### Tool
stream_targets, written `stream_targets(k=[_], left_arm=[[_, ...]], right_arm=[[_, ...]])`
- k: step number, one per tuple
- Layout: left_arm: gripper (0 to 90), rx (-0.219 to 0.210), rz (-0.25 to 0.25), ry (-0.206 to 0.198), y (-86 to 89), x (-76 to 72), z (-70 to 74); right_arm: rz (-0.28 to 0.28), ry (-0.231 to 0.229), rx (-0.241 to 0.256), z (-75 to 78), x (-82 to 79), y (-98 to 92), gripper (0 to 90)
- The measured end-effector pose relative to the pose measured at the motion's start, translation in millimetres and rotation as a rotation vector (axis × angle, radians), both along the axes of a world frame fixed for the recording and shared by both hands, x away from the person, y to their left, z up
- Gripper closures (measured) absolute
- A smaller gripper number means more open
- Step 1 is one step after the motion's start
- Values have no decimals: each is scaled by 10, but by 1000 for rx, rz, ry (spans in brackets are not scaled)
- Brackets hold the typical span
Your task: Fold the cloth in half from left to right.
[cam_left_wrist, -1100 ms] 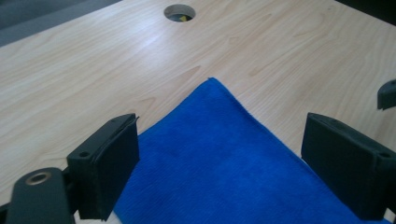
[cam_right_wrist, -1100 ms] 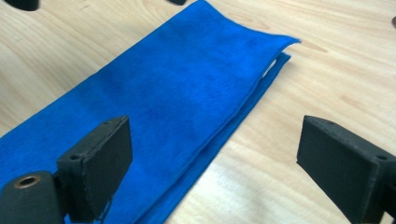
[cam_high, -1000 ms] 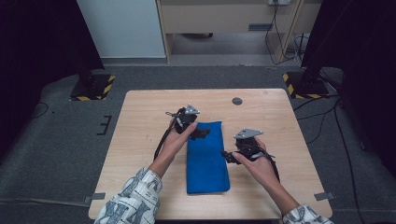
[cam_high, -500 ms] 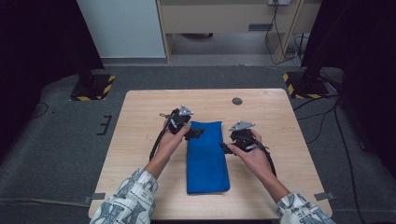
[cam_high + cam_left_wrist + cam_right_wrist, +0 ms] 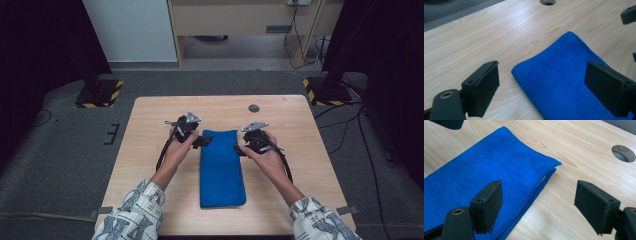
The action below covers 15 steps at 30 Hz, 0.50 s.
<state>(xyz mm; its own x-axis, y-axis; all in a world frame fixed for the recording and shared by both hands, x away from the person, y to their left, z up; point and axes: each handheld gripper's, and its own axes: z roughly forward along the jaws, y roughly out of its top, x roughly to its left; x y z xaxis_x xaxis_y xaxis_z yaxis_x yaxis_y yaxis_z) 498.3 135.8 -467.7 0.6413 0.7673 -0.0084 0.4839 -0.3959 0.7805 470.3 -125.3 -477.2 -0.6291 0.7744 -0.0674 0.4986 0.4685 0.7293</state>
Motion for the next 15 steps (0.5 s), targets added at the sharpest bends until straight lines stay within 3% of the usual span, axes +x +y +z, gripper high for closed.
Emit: stream_targets(k=[6,15], left_arm=[[121,5,17,5,46,32,-24],[121,28,48,26,70,115,-38]], right_arm=[[-8,-5,-21,23,121,18,238],[-35,39,23,-58,445,11,265]])
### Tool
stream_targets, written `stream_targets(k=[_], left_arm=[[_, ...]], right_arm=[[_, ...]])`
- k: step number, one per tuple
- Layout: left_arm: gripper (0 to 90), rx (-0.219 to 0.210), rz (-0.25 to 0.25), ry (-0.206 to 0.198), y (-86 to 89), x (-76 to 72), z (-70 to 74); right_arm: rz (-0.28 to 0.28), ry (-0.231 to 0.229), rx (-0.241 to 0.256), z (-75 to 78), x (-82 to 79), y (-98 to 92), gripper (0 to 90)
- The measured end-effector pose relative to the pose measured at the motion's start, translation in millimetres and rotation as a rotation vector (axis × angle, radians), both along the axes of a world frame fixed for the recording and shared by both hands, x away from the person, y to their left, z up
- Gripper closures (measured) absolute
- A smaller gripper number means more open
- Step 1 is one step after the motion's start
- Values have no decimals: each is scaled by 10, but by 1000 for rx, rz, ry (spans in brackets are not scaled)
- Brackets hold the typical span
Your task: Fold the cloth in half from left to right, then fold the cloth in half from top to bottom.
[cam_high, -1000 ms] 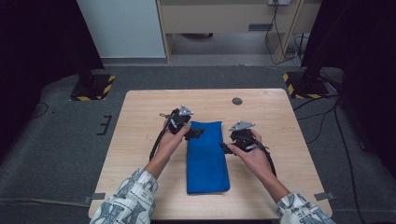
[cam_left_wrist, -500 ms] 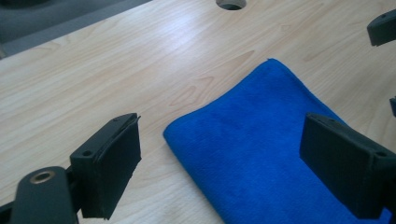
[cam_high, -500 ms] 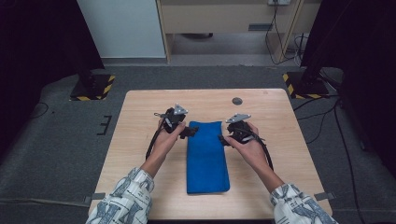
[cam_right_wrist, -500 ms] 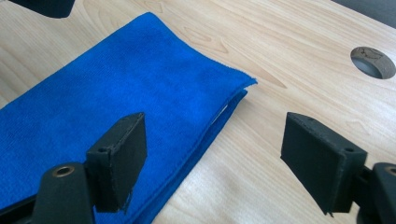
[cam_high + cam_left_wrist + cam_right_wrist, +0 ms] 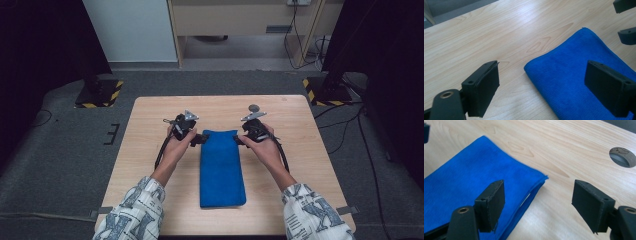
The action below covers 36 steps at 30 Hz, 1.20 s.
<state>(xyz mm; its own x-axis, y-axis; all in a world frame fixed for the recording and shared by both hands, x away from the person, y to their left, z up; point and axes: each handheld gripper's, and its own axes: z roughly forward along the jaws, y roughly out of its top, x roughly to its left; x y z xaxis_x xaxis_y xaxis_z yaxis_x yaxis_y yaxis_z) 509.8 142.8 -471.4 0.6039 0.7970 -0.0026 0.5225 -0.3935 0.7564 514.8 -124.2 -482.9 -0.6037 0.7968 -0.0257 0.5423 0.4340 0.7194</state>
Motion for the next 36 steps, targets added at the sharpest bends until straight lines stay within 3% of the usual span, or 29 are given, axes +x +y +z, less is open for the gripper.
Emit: stream_targets(k=[6,11,18,28,36], left_arm=[[121,2,20,14,7,79,-11],[127,-3,41,39,32,109,-59],[128,-33,46,45,57,112,-80],[152,-38,-2,55,-52,96,-99],[197,-10,-9,50,-93,121,-124]], right_arm=[[6,12,7,-10,150,36,290],[16,23,25,-58,181,64,310],[18,35,23,-94,211,31,433],[21,24,33,15,244,-32,604],[-12,33,59,-68,338,-56,696]])
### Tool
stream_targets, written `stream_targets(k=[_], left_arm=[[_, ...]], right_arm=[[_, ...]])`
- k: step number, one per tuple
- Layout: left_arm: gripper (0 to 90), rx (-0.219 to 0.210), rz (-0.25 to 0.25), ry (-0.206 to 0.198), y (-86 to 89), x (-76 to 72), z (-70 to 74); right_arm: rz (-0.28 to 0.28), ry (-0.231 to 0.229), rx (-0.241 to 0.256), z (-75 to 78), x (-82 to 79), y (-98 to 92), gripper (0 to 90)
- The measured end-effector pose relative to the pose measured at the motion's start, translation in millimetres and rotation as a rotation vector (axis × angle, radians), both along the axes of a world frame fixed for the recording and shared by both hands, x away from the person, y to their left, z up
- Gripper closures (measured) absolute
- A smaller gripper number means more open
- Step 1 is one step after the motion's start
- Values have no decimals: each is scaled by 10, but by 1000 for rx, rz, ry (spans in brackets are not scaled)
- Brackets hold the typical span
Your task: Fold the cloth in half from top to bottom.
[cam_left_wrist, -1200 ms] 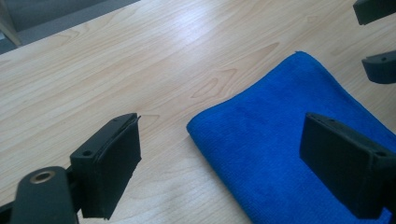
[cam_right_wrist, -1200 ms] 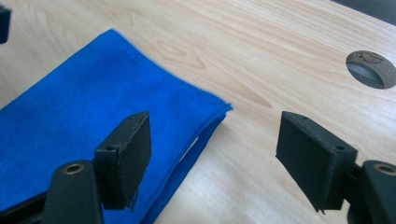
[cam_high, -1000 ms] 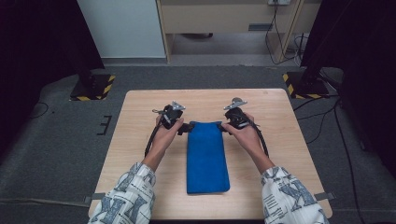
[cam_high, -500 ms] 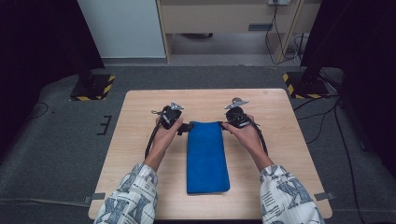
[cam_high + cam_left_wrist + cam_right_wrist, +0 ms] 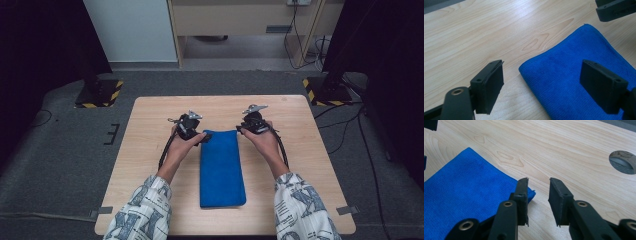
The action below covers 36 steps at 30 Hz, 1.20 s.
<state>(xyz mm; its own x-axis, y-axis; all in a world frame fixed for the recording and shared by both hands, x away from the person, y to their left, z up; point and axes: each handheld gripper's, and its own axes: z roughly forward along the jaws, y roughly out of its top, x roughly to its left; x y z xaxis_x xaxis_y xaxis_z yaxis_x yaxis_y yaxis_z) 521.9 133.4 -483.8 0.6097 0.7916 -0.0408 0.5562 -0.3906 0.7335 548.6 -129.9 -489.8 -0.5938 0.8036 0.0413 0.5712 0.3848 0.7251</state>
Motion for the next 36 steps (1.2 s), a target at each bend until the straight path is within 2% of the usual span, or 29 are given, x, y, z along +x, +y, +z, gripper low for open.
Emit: stream_targets(k=[2,8,10,16,20,22,25,28,31,36], left_arm=[[252,1,0,-1,12,17,-18],[317,22,-1,32,51,68,-110],[330,36,-1,33,59,83,-138],[386,34,1,30,65,129,-214],[396,31,-6,37,64,157,-272],[396,44,-11,41,56,168,-314],[384,44,-1,38,63,186,-344],[372,34,9,33,74,214,-386],[367,31,8,38,77,240,-440],[366,20,8,34,63,250,-461]], right_arm=[[2,6,14,-28,10,11,704],[9,27,12,-127,47,69,723],[15,42,18,-164,66,83,700],[-2,57,22,-257,87,148,621],[-1,71,11,-303,99,198,616],[-1,70,7,-322,107,215,612],[3,77,-6,-362,115,244,604],[5,69,-7,-367,114,275,590],[19,48,-43,-370,96,309,575],[25,48,-46,-370,92,317,558]])
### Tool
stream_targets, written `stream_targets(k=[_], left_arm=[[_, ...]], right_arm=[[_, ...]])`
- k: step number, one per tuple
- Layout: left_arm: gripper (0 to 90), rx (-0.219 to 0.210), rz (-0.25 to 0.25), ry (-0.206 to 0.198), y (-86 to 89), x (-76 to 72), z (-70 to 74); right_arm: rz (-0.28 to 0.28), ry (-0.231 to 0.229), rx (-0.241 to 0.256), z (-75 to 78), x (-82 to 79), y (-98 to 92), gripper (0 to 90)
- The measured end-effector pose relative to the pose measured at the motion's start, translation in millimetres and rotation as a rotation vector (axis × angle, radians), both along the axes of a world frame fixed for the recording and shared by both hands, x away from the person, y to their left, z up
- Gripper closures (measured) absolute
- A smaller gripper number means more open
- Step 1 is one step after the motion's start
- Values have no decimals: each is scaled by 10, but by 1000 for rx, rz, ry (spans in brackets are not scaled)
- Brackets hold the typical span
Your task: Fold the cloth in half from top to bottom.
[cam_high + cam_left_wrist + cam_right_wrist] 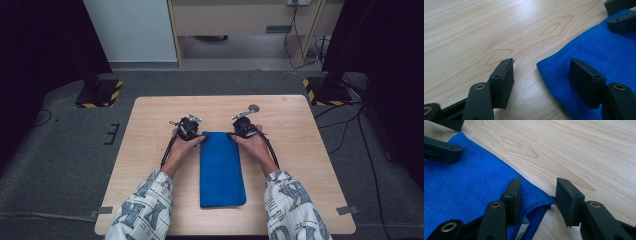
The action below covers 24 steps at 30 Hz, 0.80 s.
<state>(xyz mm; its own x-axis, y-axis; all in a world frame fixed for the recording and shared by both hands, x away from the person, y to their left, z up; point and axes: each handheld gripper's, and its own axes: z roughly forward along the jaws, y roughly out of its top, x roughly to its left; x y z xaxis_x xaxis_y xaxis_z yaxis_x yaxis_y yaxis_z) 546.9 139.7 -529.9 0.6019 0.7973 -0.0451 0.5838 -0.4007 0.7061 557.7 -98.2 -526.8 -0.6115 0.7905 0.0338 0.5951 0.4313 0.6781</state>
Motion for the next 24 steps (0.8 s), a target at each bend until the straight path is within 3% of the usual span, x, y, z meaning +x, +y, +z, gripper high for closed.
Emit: stream_targets(k=[5,14,19,24], left_arm=[[437,19,-16,5,-38,-28,18],[717,4,-56,28,-97,-65,41],[807,-4,-56,46,-103,-76,48],[851,2,-62,39,-124,-95,82]], right_arm=[[-5,2,-2,3,-11,10,571],[27,12,27,3,-51,34,792],[33,16,39,-1,-68,38,858],[34,6,42,42,-98,22,868]])
